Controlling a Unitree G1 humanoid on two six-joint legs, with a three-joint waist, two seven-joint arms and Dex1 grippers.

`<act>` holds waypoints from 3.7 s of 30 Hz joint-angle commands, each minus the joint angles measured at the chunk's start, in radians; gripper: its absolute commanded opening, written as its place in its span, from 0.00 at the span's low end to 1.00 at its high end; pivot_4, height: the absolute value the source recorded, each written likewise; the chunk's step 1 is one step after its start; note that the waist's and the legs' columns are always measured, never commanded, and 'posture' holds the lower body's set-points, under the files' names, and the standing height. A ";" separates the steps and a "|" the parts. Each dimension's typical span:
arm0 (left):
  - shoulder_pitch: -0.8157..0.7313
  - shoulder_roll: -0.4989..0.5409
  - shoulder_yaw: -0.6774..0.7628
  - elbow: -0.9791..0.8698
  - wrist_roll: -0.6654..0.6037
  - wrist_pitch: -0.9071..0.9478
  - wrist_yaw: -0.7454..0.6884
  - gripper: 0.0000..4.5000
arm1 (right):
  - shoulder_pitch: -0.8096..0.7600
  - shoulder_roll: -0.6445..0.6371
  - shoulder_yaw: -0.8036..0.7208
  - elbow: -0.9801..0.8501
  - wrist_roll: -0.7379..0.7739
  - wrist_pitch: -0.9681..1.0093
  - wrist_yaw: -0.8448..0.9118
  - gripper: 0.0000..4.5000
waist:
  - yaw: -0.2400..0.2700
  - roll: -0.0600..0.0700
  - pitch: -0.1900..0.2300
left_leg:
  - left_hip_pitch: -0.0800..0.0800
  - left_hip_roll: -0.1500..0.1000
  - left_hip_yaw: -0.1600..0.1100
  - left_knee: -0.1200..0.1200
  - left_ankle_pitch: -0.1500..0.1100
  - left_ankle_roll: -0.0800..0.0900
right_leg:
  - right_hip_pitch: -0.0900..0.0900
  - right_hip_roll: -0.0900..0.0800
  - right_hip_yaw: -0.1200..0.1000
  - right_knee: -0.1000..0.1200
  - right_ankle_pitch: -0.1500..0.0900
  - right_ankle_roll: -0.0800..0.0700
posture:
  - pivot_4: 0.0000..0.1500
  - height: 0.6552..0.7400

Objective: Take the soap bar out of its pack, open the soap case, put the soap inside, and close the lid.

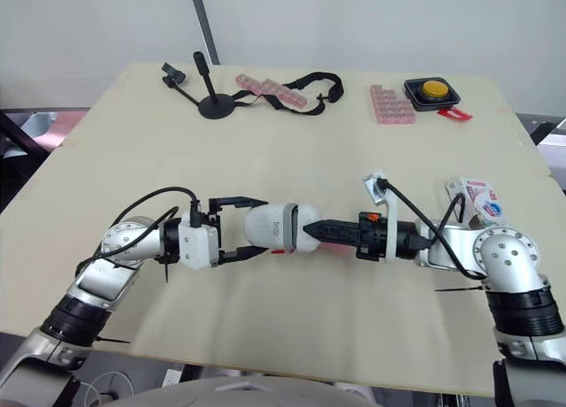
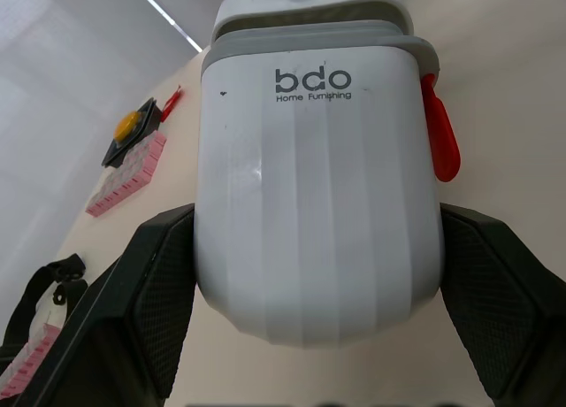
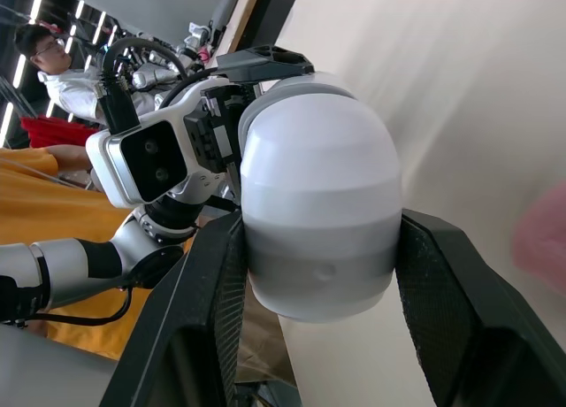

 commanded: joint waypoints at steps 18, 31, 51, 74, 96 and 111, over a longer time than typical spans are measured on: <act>-0.004 -0.003 0.006 -0.022 -0.044 0.069 -0.006 0.77 | -0.005 -0.493 0.072 0.094 -0.764 -0.184 0.315 0.44 | 0.015 0.000 0.000 | -0.001 0.000 0.000 0.001 0.000 -0.001 | 0.000 0.003 0.002 -0.001 0.000 0.000 | 1.00 0.98; 0.001 -0.006 0.009 -0.031 -0.038 0.085 -0.001 0.77 | -0.120 -0.396 0.175 0.218 -1.058 -0.276 0.435 0.44 | 0.015 0.000 0.000 | -0.001 0.001 0.000 0.001 -0.001 0.000 | 0.000 0.004 0.003 0.000 0.000 0.000 | 1.00 0.98; 0.003 0.000 0.000 -0.032 -0.061 0.113 -0.020 0.77 | -0.055 -0.273 -0.014 0.265 -1.171 -0.673 0.594 0.99 | 0.014 0.000 0.000 | -0.001 0.001 0.001 0.003 -0.001 0.000 | 0.000 0.002 0.004 0.002 0.000 0.000 | 1.00 0.98; -0.090 0.128 0.003 -0.091 -0.257 0.541 -0.311 0.77 | 0.338 0.054 -0.064 0.187 -1.116 -1.469 1.174 0.99 | -0.044 0.000 0.000 | -0.006 0.001 0.002 0.007 0.001 0.003 | -0.010 0.000 0.002 0.009 0.000 0.000 | 1.00 0.98; -0.173 0.176 -0.090 -0.235 -0.114 0.758 -0.315 0.77 | 0.336 0.069 -0.051 0.214 -1.108 -1.430 1.146 0.99 | -0.039 0.000 0.000 | -0.006 0.000 0.002 0.007 0.001 0.003 | -0.009 -0.001 0.002 0.011 0.000 0.000 | 1.00 0.98; -0.304 0.214 -0.252 -0.308 0.008 0.929 -0.366 0.77 | 0.337 0.080 -0.034 0.234 -1.139 -1.445 1.116 0.99 | -0.040 0.000 0.000 | -0.005 0.000 0.002 0.007 0.001 0.003 | -0.008 -0.001 0.003 0.007 0.000 0.000 | 1.00 0.98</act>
